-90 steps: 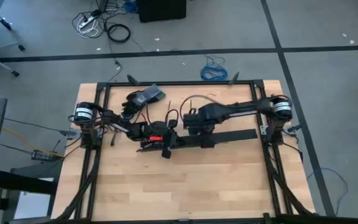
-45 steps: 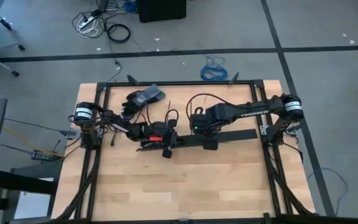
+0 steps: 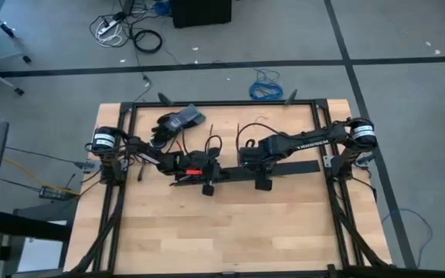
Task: Ziptie cables
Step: Close the black cable duct
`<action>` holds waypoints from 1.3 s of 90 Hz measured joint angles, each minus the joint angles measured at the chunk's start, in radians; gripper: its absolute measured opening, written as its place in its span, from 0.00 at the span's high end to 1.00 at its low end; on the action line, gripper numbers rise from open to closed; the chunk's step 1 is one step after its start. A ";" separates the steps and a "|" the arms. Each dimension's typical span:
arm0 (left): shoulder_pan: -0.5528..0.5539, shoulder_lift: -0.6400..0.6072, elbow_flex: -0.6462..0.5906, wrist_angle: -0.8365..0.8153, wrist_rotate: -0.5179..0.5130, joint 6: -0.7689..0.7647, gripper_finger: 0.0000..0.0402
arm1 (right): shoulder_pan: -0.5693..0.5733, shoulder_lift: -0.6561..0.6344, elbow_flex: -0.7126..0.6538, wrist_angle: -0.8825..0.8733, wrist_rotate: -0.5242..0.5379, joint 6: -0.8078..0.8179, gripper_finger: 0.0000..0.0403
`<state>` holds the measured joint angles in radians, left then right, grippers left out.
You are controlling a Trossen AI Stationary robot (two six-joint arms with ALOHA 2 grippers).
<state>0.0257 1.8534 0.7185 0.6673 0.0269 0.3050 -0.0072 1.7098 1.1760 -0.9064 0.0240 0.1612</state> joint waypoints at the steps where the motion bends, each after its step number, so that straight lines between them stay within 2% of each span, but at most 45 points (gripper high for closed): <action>1: 0.000 0.000 0.000 0.000 0.000 0.000 1.00 | -0.001 -0.002 -0.005 0.006 -0.002 0.001 1.00; 15: 0.000 0.000 0.000 0.000 0.000 0.000 1.00 | -0.009 -0.004 -0.034 0.036 -0.024 0.009 1.00; 40: -0.009 -0.024 -0.003 -0.014 -0.007 0.010 0.99 | -0.007 0.003 0.000 0.013 -0.026 0.014 1.00; 57: -0.030 -0.137 -0.006 -0.172 -0.034 0.073 0.90 | -0.007 0.004 0.000 0.010 -0.027 0.005 1.00; 85: -0.034 -0.297 -0.004 -0.482 -0.118 0.031 0.67 | -0.007 0.004 0.000 0.003 -0.027 -0.006 1.00; 96: -0.031 -0.323 -0.004 -0.604 -0.127 0.007 0.63 | -0.007 0.004 0.000 0.000 -0.027 -0.006 1.00; 117: -0.031 -0.328 -0.017 -0.687 -0.126 -0.031 0.62 | -0.007 0.004 0.000 0.000 -0.027 -0.007 1.00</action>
<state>-0.0055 1.5258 0.7017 -0.0202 -0.0994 0.2742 -0.0143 1.7142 1.1755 -0.9062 -0.0032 0.1540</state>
